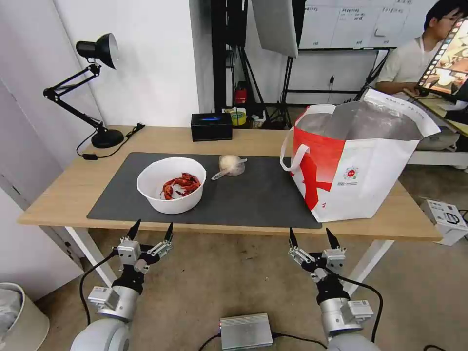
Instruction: Pick up the trash from the table and place it into the takeout bag.
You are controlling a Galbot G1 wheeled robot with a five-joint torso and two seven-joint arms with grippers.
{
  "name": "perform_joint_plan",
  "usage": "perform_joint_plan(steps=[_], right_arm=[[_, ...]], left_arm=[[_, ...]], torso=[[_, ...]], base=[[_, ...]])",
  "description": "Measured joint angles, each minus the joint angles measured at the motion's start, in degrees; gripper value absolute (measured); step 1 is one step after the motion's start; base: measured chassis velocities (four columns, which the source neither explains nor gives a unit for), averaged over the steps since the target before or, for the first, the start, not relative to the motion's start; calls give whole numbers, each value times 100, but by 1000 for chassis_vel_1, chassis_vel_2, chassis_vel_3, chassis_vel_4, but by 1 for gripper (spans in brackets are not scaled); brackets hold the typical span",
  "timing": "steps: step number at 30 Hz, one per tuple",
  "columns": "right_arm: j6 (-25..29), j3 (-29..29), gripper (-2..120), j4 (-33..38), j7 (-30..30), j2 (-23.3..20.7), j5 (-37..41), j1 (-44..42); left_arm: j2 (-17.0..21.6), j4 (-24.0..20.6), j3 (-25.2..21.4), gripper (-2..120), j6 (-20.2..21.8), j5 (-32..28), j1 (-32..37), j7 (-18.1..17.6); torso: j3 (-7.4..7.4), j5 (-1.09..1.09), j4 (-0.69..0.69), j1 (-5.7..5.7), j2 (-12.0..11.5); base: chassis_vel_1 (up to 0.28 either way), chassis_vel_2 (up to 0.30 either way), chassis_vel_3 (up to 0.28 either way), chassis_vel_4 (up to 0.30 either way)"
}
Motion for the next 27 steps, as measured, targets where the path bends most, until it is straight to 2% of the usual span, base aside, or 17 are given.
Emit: perform_joint_plan(steps=[14, 27], right_arm=[[395, -353, 100, -118, -332, -145, 314, 331], [546, -829, 100, -888, -573, -742, 1267, 1974]], left_arm=[[-27, 22, 38, 100, -19, 28, -4, 17], [-26, 119, 12, 100, -127, 29, 16, 27]], torso=[[0, 0, 0, 0, 0], [1, 0, 0, 0, -1]], base=[[0, 0, 0, 0], [0, 0, 0, 0]])
